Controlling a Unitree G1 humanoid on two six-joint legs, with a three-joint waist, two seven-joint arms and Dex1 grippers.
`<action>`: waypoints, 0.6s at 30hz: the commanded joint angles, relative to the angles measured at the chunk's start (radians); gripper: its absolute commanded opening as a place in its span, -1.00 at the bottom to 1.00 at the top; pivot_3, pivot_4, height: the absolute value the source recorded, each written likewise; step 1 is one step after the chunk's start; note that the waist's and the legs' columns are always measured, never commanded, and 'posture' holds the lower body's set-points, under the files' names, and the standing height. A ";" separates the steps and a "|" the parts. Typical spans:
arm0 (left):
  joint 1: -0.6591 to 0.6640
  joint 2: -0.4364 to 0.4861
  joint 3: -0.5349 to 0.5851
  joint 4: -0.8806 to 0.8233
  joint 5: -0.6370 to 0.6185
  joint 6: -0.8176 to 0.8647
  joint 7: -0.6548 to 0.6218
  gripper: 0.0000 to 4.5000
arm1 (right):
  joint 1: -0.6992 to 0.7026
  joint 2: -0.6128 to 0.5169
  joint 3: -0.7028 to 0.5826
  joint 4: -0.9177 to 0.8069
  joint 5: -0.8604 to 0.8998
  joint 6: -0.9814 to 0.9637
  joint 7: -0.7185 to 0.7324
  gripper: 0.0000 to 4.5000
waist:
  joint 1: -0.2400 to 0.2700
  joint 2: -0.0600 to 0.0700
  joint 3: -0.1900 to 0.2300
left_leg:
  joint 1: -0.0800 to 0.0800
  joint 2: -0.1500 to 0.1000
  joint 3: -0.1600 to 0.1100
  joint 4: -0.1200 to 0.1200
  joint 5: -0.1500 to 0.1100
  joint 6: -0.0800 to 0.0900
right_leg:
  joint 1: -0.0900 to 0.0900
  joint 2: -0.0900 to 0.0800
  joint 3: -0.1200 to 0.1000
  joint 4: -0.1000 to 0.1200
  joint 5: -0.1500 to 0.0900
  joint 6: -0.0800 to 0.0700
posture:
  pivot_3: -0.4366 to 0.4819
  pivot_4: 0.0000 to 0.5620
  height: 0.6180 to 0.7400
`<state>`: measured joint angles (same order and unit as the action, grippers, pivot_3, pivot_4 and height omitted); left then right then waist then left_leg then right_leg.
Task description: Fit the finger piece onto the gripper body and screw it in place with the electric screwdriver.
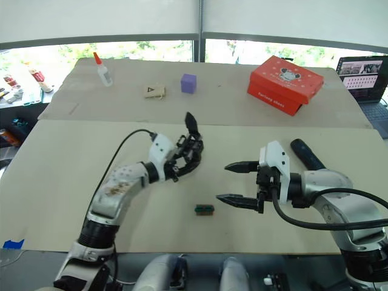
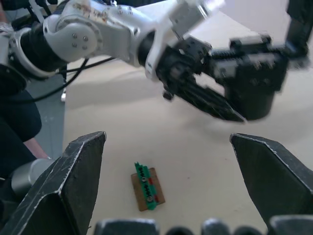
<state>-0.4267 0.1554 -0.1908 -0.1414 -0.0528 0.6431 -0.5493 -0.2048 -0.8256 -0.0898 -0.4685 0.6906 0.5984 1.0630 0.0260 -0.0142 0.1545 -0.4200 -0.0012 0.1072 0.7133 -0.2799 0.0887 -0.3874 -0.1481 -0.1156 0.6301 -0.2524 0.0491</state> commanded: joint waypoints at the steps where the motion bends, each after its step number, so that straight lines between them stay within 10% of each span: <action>1: -0.011 -0.068 -0.012 -0.053 0.075 0.014 0.178 0.01 | -0.009 -0.005 -0.020 -0.020 0.022 0.006 -0.005 1.00 | 0.001 0.000 0.000 | 0.000 0.000 0.000 0.000 0.000 0.000 | 0.000 0.000 0.000 0.000 0.000 0.000 | -0.05 -0.47 1.00; 9: 0.001 -0.115 -0.058 0.045 0.143 -0.021 0.309 0.01 | -0.033 -0.002 -0.008 -0.014 0.025 0.019 -0.001 1.00 | 0.015 0.000 0.000 | 0.000 0.000 0.000 0.000 0.000 0.000 | 0.000 0.000 0.000 0.000 0.000 0.000 | -0.05 -0.47 1.00; 10: 0.004 -0.112 -0.056 0.062 0.132 -0.036 0.297 0.47 | -0.035 -0.001 -0.007 -0.011 0.022 0.017 0.000 1.00 | 0.016 0.000 0.000 | 0.000 0.000 0.000 0.000 0.000 0.000 | 0.000 0.000 0.000 0.000 0.000 0.000 | -0.05 -0.47 1.00; 13: 0.021 -0.094 -0.062 0.056 0.094 -0.077 0.236 0.98 | -0.036 0.002 -0.005 -0.010 0.016 0.013 -0.003 1.00 | 0.017 0.000 0.000 | 0.000 0.000 0.000 0.000 0.000 0.000 | 0.000 0.000 0.000 -0.001 0.000 0.000 | -0.05 -0.47 1.00; 18: 0.038 -0.021 -0.028 0.030 0.022 -0.082 0.114 0.98 | -0.036 0.010 -0.004 -0.010 0.010 0.009 -0.014 1.00 | 0.013 0.000 0.000 | 0.001 0.000 0.000 0.000 0.000 0.000 | 0.000 0.000 0.000 -0.001 0.000 0.000 | -0.05 -0.47 1.00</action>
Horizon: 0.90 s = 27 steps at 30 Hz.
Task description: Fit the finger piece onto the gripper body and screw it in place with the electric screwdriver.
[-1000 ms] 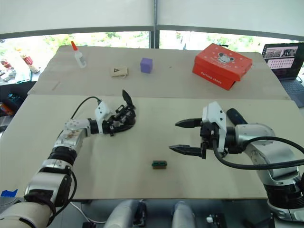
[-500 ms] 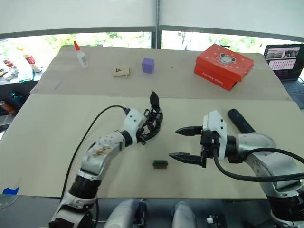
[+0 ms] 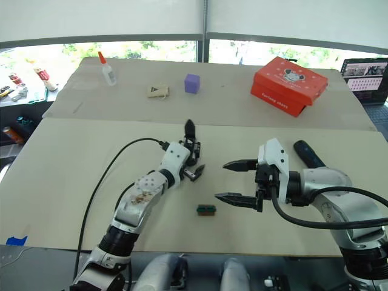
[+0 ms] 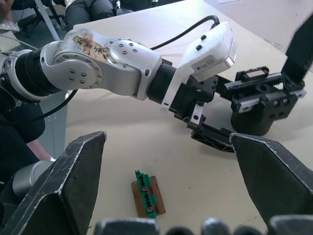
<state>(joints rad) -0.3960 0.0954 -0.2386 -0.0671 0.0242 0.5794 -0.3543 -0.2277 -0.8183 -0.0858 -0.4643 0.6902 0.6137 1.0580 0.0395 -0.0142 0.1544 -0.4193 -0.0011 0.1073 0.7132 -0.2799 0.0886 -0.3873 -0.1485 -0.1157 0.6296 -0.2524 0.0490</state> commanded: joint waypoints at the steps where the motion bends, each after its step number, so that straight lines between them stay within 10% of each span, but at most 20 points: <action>1: 0.007 0.073 0.030 -0.045 -0.067 -0.027 -0.116 0.98 | -0.014 0.004 -0.009 -0.013 0.008 -0.008 -0.010 1.00 | 0.000 0.000 0.000 | 0.000 0.000 0.000 0.000 0.000 0.000 | 0.000 0.000 0.000 0.000 0.000 0.000 | -0.05 -0.47 1.00; 12: -0.166 0.354 0.081 0.329 -0.205 -0.367 -0.644 0.98 | -0.027 -0.007 -0.023 -0.006 0.004 -0.012 -0.015 1.00 | 0.002 0.000 0.000 | 0.001 0.000 0.001 0.001 0.000 0.000 | 0.000 0.000 -0.001 -0.001 0.000 0.000 | -0.05 -0.47 1.00; 26: -0.406 0.220 0.073 0.832 -0.144 -0.714 -0.775 0.98 | 0.012 -0.043 -0.062 -0.035 0.020 -0.002 -0.018 1.00 | -0.001 0.000 0.000 | 0.000 -0.001 0.001 0.000 0.000 0.000 | 0.000 0.001 -0.002 0.000 0.000 0.000 | -0.05 -0.47 1.00; 27: -0.415 0.214 0.073 0.864 -0.137 -0.742 -0.776 0.75 | 0.017 -0.045 -0.066 -0.040 0.022 0.000 -0.019 1.00 | 0.000 0.000 0.000 | -0.001 -0.001 0.001 0.000 0.000 0.000 | 0.000 0.001 -0.002 0.000 0.000 0.000 | -0.05 -0.47 1.00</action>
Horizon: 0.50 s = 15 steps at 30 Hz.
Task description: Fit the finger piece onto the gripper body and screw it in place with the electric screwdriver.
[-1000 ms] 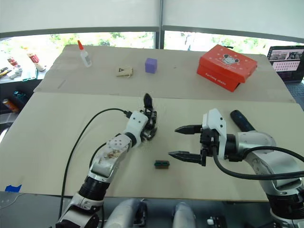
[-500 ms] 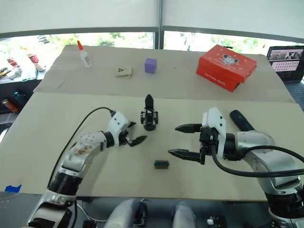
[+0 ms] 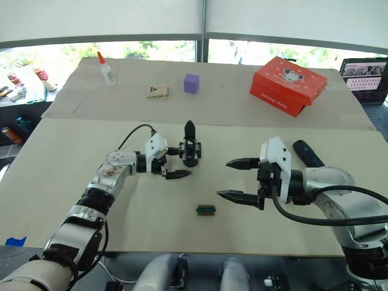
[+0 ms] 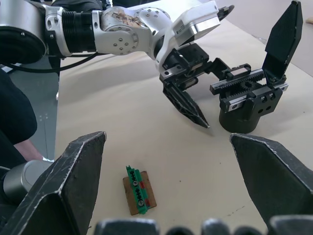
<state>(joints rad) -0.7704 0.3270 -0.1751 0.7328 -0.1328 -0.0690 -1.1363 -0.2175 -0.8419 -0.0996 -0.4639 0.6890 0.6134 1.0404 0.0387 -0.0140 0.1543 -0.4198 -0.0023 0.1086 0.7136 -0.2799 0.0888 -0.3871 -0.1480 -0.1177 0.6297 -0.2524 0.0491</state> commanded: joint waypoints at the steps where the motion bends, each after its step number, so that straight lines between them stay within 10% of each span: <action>1: -0.047 -0.023 0.009 0.087 0.024 -0.117 -0.002 0.64 | 0.011 -0.024 -0.054 -0.044 0.025 0.000 -0.002 1.00 | 0.000 0.000 0.000 | 0.000 0.000 0.000 0.000 0.000 0.000 | 0.000 0.000 0.000 0.000 0.000 0.000 | -0.05 -0.47 1.00; 4: -0.057 -0.041 0.018 0.123 0.016 -0.148 -0.020 0.02 | 0.021 -0.028 -0.060 -0.049 0.024 -0.001 -0.004 1.00 | -0.001 0.000 0.000 | 0.000 0.000 0.000 0.000 0.000 0.000 | 0.000 0.000 0.000 0.000 0.000 0.000 | -0.05 -0.47 1.00; 15: 0.099 -0.082 -0.007 -0.231 0.003 -0.045 0.011 0.01 | 0.053 -0.030 -0.077 -0.073 0.025 -0.001 -0.010 1.00 | -0.001 0.000 0.000 | -0.001 0.000 -0.001 0.001 0.000 0.000 | -0.001 0.000 -0.001 0.000 0.000 0.000 | -0.05 -0.47 1.00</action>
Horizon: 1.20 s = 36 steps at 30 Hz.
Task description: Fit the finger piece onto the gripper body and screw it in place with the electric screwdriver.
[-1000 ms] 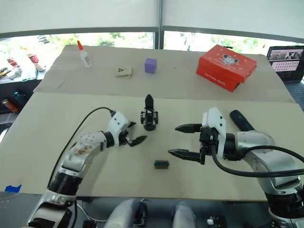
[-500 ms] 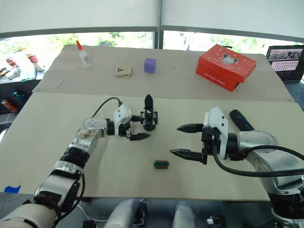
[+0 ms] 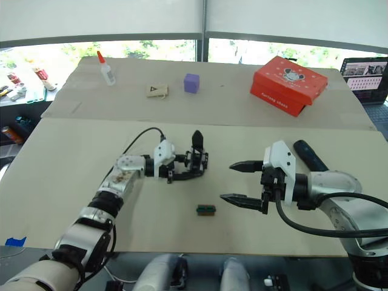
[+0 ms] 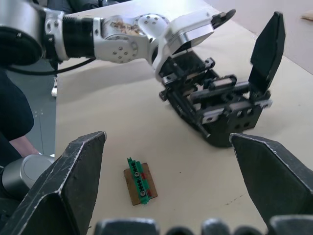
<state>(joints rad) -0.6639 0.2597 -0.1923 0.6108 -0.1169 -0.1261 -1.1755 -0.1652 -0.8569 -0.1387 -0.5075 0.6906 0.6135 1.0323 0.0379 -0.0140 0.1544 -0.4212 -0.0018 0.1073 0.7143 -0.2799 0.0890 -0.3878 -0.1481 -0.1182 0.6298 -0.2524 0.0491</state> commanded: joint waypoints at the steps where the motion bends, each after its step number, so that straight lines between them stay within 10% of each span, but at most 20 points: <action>1: -0.003 -0.019 0.009 -0.115 -0.007 0.015 0.066 0.01 | 0.001 -0.014 -0.037 -0.029 0.023 -0.002 -0.002 1.00 | 0.000 0.000 0.000 | 0.000 0.000 0.000 0.001 0.000 0.000 | 0.000 0.000 0.000 0.000 0.000 0.000 | -0.05 -0.47 1.00; 19: -0.142 -0.029 0.020 0.163 0.023 0.002 0.073 0.01 | -0.002 -0.016 -0.034 -0.022 0.022 -0.001 -0.007 1.00 | -0.001 0.000 0.000 | 0.000 0.000 0.000 0.000 0.000 0.001 | 0.000 0.000 0.000 0.000 0.000 0.000 | -0.05 -0.47 1.00; 22: -0.126 -0.007 0.021 0.134 0.007 0.052 0.021 0.82 | 0.001 -0.020 -0.044 -0.024 0.023 -0.002 -0.005 1.00 | -0.002 0.000 0.000 | 0.000 0.000 0.000 0.001 0.000 0.001 | 0.000 0.000 0.000 0.000 0.000 0.000 | -0.05 -0.47 1.00; 31: 0.104 0.330 0.126 -0.493 -0.217 0.459 -0.163 0.99 | 0.030 -0.201 -0.234 0.074 0.080 0.126 0.047 1.00 | -0.019 0.001 0.000 | 0.000 0.001 -0.002 0.000 0.000 0.000 | 0.000 0.000 -0.001 0.000 0.000 0.000 | -0.05 -0.47 1.00; 36: 0.181 0.540 0.240 -0.910 -0.483 0.779 -0.173 0.99 | -0.020 -0.413 -0.076 0.207 -0.056 0.260 0.040 1.00 | -0.019 0.002 0.001 | 0.001 0.001 -0.004 0.000 0.000 0.000 | 0.002 -0.001 0.000 -0.002 0.000 0.000 | -0.05 -0.47 1.00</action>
<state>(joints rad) -0.4734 0.7892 0.0202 -0.1896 -0.5121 0.5773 -1.3476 -0.1603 -1.2460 -0.2464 -0.3269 0.6700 0.8384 1.0746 0.0186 -0.0118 0.1555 -0.4203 -0.0008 0.1024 0.7144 -0.2797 0.0893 -0.3859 -0.1496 -0.1179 0.6269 -0.2525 0.0491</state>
